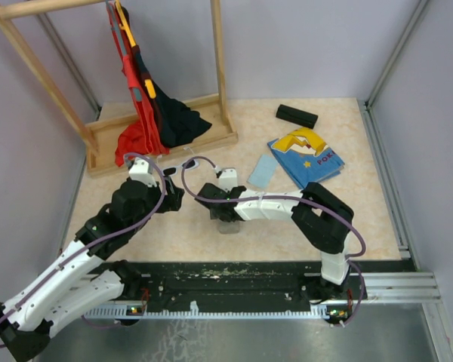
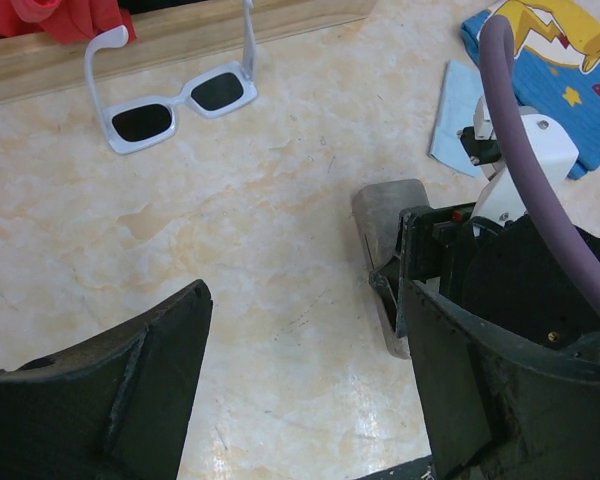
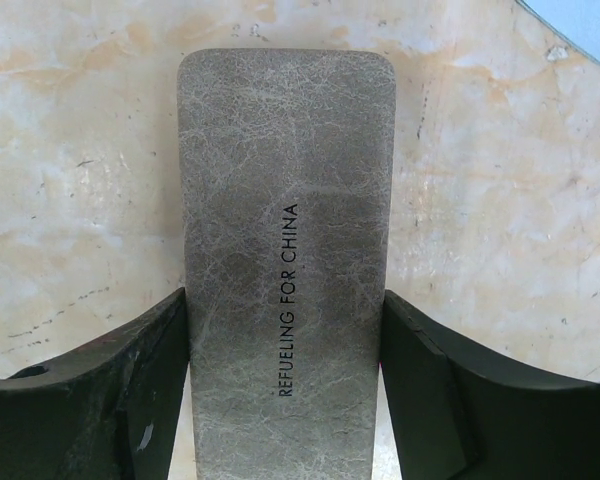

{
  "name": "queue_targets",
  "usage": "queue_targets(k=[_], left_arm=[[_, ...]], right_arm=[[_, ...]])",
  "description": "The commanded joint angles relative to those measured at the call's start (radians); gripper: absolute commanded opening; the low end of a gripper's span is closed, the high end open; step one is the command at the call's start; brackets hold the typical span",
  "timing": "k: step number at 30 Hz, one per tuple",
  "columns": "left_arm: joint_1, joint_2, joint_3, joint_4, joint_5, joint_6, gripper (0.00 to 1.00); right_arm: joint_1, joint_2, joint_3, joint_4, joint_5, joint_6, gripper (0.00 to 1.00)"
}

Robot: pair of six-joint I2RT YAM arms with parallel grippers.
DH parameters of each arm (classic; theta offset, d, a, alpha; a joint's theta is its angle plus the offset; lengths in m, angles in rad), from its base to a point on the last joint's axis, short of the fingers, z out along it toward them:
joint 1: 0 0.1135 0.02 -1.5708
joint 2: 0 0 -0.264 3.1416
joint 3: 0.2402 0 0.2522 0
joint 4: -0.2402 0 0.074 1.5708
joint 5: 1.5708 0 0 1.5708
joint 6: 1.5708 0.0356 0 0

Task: Organize the sunglasses
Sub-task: Move the sunglasses case to the center of the board.

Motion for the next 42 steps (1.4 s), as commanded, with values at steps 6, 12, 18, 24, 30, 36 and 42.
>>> queue_targets(k=[6,12,18,24,30,36,42], left_arm=[[0.003,-0.027,-0.002,-0.018,-0.045,-0.010,0.83],[0.003,-0.036,-0.002,-0.023,-0.057,-0.009,0.82],[0.003,-0.038,-0.004,-0.023,-0.061,-0.013,0.83],[0.003,-0.039,-0.004,-0.025,-0.067,-0.013,0.83],[0.003,-0.032,-0.004,-0.025,-0.063,-0.014,0.82],[0.003,-0.035,-0.004,-0.029,-0.074,-0.013,0.83],[0.003,-0.015,-0.001,-0.029,-0.076,-0.012,0.83]], right_arm=[[-0.088,-0.006,0.068,0.135,-0.039,-0.187,0.44],[-0.157,0.099,0.201,0.131,-0.087,-0.267,0.44],[-0.214,0.199,0.316,0.125,-0.131,-0.306,0.46],[-0.253,0.252,0.370,0.144,-0.174,-0.328,0.55],[-0.273,0.299,0.442,0.133,-0.167,-0.361,0.65],[-0.277,0.303,0.480,0.149,-0.174,-0.396,0.75],[-0.279,0.148,0.374,0.254,-0.238,-0.451,0.83]])
